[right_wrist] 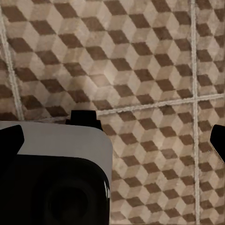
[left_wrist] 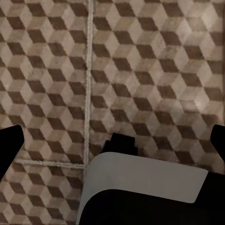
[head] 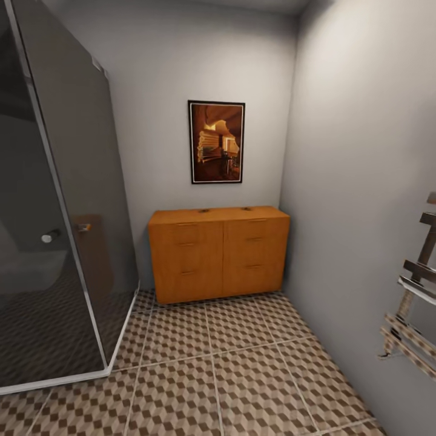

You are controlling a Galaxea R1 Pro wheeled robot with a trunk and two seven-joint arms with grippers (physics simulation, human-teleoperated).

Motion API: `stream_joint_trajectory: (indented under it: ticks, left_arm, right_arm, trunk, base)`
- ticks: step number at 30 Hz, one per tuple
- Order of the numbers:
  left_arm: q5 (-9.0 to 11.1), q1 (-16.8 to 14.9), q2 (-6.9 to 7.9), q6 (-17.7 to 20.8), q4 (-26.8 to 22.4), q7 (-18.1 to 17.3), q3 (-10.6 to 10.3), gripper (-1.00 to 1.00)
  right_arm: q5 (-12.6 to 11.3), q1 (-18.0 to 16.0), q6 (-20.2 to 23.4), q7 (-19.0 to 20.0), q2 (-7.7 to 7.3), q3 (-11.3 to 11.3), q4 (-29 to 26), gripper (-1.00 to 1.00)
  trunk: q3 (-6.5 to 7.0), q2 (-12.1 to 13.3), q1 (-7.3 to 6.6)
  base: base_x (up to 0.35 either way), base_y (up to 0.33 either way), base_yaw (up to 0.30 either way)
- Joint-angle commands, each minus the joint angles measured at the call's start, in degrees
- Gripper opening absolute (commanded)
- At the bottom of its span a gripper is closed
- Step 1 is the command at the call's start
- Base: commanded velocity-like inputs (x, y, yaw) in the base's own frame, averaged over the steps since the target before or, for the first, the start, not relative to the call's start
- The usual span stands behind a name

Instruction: Take the four mousetraps from the cabinet in the bathroom and place them on the bathroom floor. Make sure all four end up on the same floor surface, and ensure that at least two of them are either under or directly next to the same bathroom sink.

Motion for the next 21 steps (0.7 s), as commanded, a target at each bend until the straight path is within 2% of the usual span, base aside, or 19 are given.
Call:
stream_joint_trajectory:
  ticks: [1, 21]
  left_arm:
    - [0.44, -0.04, -0.02, -0.22, 0.04, 0.10, -0.12, 1.00]
    - [0.44, -0.04, -0.02, -0.21, 0.04, 0.10, -0.12, 1.00]
  right_arm:
    - [-0.59, -0.07, -0.36, -0.02, 0.03, 0.49, 0.18, 1.00]
    - [-0.56, -0.08, -0.36, -0.02, 0.08, 0.54, 0.18, 1.00]
  trunk:
    - [-0.06, -0.03, 0.03]
    - [-0.06, -0.03, 0.03]
  base:
    - [0.324, 0.000, 0.000]
    - [0.324, 0.000, 0.000]
